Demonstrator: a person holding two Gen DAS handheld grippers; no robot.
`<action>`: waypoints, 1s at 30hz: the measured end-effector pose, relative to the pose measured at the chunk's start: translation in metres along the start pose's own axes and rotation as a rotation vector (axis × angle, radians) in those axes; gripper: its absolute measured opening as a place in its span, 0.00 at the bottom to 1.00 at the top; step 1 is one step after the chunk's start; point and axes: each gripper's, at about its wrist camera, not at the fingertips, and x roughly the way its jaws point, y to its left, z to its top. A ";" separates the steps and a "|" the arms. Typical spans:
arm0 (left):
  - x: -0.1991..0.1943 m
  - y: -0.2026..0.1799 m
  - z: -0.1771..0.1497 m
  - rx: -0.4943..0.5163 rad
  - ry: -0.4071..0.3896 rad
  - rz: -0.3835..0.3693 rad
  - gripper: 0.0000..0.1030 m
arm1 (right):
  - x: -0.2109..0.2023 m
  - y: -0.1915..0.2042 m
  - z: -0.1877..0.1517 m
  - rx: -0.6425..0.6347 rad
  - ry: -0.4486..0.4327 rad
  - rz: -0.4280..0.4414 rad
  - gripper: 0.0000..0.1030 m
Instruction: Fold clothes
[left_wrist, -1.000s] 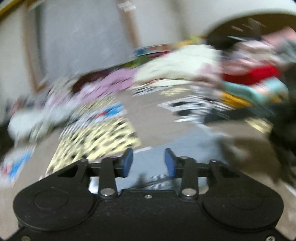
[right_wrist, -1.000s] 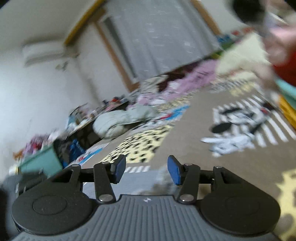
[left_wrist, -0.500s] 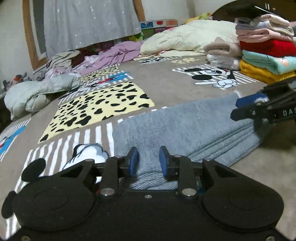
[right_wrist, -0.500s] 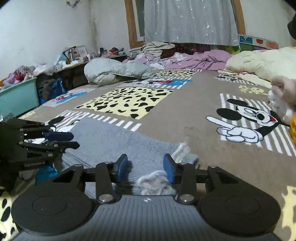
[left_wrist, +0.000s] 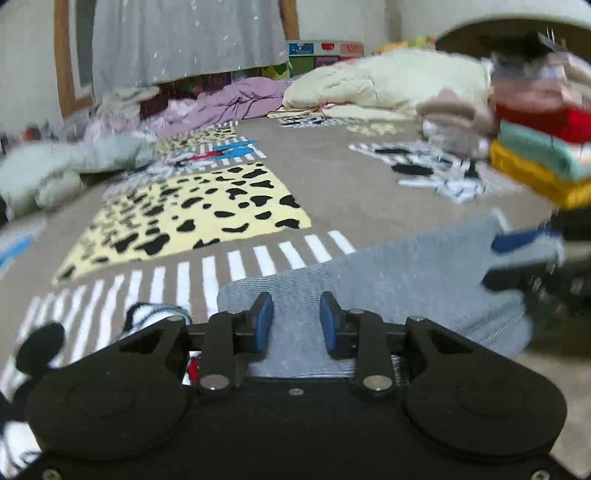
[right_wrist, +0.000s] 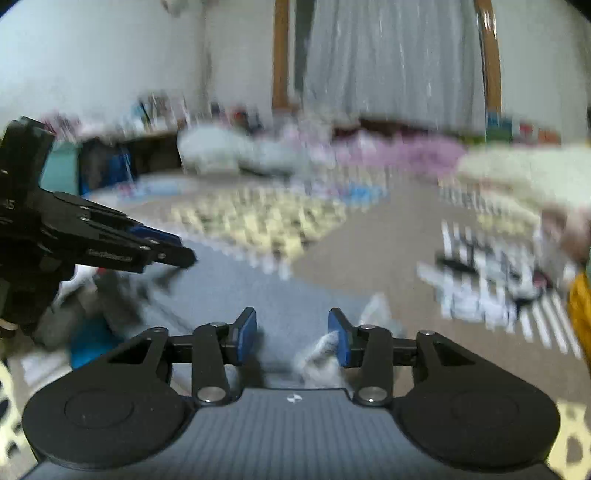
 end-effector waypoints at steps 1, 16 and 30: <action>0.001 0.000 -0.001 -0.001 0.001 -0.001 0.26 | 0.004 -0.004 -0.001 0.020 0.027 0.012 0.44; -0.061 0.055 -0.004 -0.354 -0.061 -0.071 0.70 | -0.046 -0.024 -0.008 0.224 -0.110 -0.060 0.72; -0.029 0.109 -0.042 -0.905 0.079 -0.294 0.69 | -0.020 -0.066 -0.029 0.736 -0.029 0.098 0.80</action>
